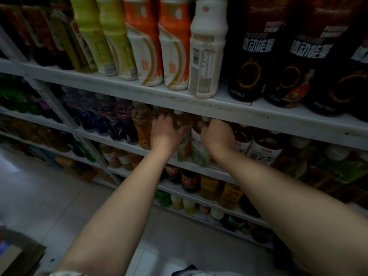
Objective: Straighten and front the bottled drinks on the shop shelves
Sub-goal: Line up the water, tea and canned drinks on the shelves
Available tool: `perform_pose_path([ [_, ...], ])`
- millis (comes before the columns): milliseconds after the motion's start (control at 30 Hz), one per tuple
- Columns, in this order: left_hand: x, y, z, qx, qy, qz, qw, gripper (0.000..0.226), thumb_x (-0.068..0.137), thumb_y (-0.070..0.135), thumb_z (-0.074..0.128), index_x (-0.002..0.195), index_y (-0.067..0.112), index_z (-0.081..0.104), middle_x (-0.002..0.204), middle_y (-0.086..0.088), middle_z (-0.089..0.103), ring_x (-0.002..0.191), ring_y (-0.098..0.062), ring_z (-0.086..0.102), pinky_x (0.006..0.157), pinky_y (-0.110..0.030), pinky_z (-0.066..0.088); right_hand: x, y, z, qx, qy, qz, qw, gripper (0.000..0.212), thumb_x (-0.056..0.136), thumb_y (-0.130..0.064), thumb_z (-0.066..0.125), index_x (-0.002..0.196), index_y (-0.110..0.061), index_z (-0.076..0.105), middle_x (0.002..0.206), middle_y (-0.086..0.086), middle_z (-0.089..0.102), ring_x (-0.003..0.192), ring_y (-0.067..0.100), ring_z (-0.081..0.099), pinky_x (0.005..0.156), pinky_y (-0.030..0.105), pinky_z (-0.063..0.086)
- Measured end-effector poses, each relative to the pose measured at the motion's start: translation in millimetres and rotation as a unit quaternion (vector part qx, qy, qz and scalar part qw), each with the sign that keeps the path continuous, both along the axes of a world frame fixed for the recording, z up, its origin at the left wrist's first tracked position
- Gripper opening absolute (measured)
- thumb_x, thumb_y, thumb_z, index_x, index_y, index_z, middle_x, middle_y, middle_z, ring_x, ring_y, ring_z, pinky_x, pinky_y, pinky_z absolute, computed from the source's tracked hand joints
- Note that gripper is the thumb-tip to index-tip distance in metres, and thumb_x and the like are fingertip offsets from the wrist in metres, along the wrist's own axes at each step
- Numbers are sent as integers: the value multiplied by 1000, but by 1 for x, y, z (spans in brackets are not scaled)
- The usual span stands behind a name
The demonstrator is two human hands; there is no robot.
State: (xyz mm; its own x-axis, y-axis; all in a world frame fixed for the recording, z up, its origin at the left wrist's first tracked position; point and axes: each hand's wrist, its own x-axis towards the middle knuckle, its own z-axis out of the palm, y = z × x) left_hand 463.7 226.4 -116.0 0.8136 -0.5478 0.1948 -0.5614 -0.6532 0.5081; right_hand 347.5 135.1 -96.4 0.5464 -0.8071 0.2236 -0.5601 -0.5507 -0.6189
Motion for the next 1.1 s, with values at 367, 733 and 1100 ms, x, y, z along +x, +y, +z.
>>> perform_pose_path([
  [367, 25, 9, 30, 70, 86, -127, 986, 44, 91, 37, 59, 129, 15, 55, 129, -7, 58, 117, -27, 53, 96, -38, 46, -11, -16, 8, 113, 61, 105, 986, 16, 81, -42, 59, 82, -26, 57, 73, -9, 52, 74, 15, 49, 60, 24, 37],
  [733, 43, 9, 35, 136, 59, -168, 975, 61, 79, 42, 73, 131, 18, 51, 129, -5, 57, 115, -23, 55, 91, -34, 48, -13, -17, 9, 63, 88, 109, 988, 33, 83, -52, 63, 91, -21, 57, 81, -7, 55, 72, 13, 49, 64, 28, 42],
  [1100, 49, -5, 29, 219, 25, -226, 949, 73, 74, 40, 77, 135, 18, 43, 131, -6, 54, 113, -25, 54, 84, -30, 45, -4, -21, 16, 122, 173, 135, 968, 38, 82, -51, 55, 102, -20, 64, 99, 2, 64, 93, 22, 60, 73, 29, 50],
])
